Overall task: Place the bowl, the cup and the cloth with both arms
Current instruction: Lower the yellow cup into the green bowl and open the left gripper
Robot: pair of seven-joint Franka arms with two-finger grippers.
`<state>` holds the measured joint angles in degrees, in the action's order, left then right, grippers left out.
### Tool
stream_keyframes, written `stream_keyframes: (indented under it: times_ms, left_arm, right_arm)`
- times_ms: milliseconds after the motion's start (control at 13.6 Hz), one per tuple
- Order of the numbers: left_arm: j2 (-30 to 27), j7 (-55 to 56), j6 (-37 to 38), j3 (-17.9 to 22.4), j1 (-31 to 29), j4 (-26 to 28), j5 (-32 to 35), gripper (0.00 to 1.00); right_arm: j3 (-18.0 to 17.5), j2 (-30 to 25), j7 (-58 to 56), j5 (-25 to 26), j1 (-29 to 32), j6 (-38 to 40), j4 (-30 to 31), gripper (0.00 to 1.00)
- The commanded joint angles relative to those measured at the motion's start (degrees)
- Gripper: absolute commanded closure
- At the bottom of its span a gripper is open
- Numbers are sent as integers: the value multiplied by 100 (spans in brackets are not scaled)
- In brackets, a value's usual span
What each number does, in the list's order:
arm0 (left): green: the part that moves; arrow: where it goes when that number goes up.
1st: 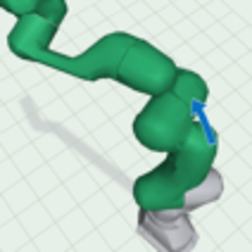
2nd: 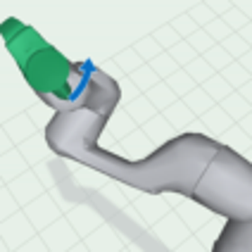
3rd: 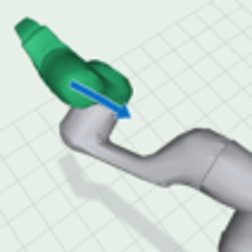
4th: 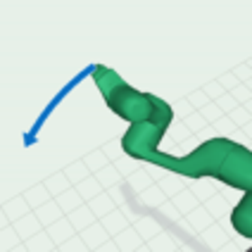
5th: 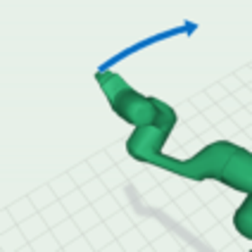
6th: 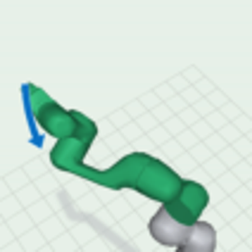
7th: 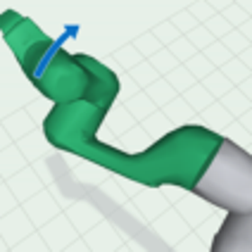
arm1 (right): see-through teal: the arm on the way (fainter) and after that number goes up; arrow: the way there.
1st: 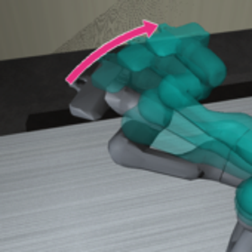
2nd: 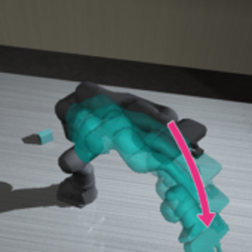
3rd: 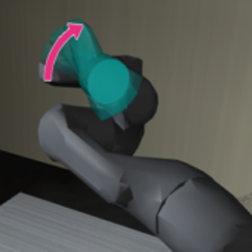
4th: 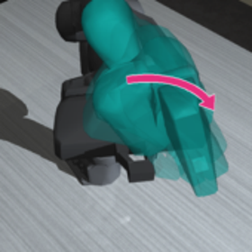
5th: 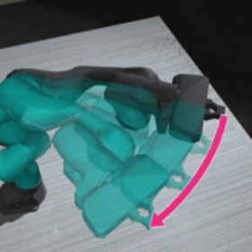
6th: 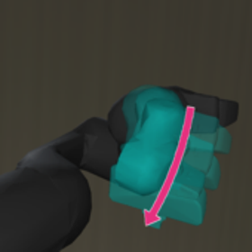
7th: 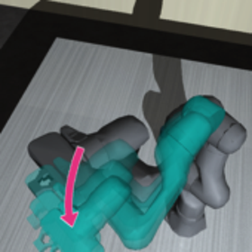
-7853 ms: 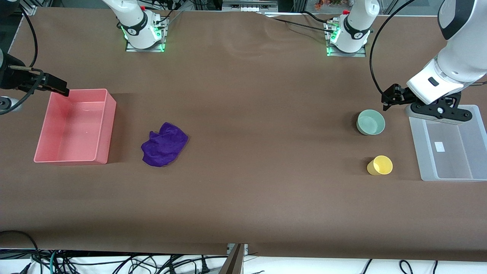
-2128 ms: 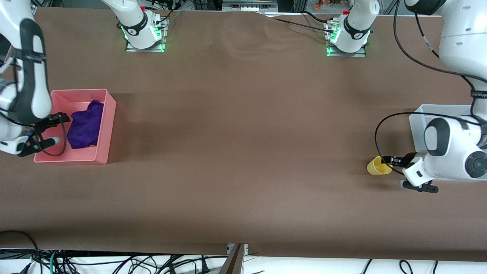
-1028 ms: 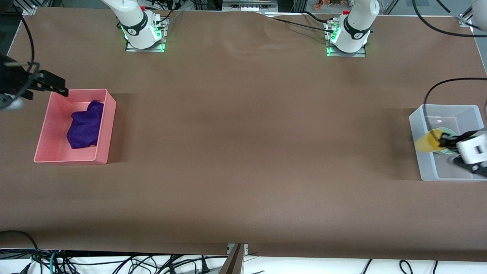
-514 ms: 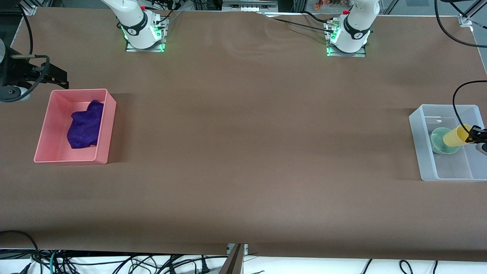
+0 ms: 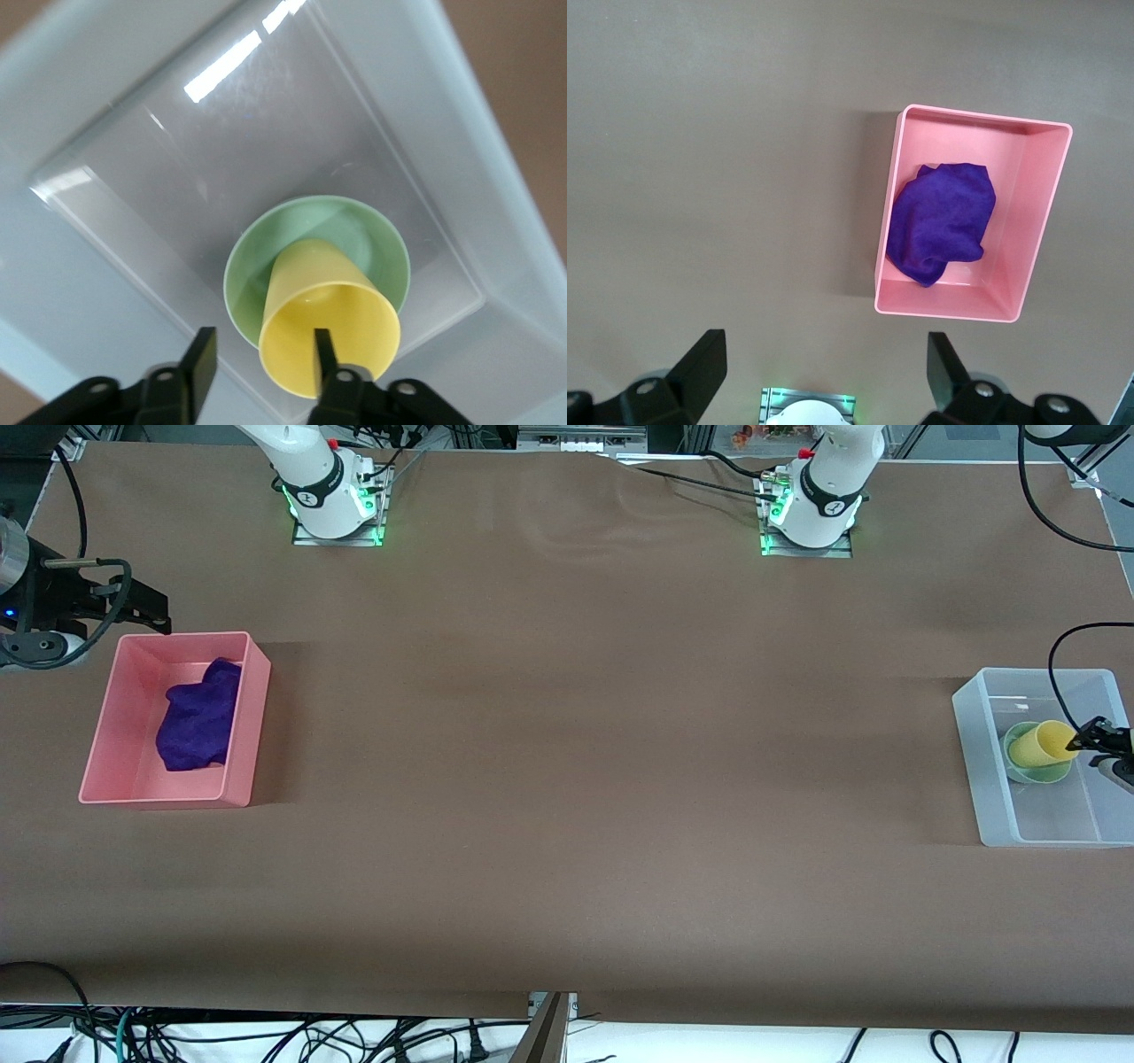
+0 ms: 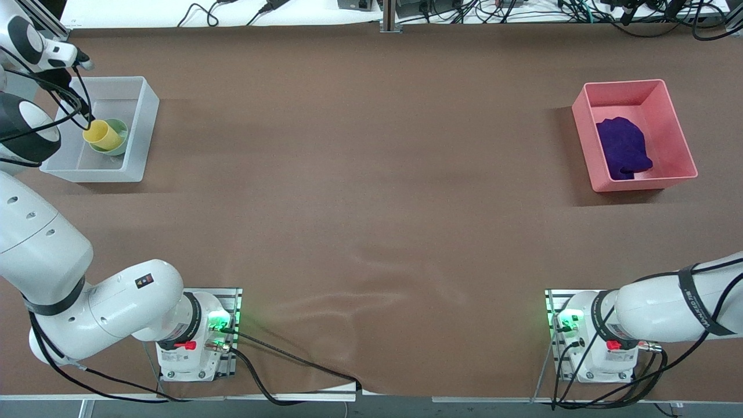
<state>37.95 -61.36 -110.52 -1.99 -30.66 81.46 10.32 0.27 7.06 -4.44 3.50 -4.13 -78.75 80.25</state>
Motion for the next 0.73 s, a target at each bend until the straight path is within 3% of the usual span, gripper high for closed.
stream_keyframes:
  times_ms: [0,220,661]
  left_arm:
    - [-831,237,714,-344,244,28,-4,0]
    - [-1360,1157,1294,-1029,420,19,-4,0]
    - [-1554,4866,2288,-2735,447,63,-3,0]
  right_arm:
    - [-18,32,40,-8,9,0,-106,0]
    - [-18,41,-4,1,9,-26,-106,0]
    - [-18,41,-13,1,9,-53,-106,0]
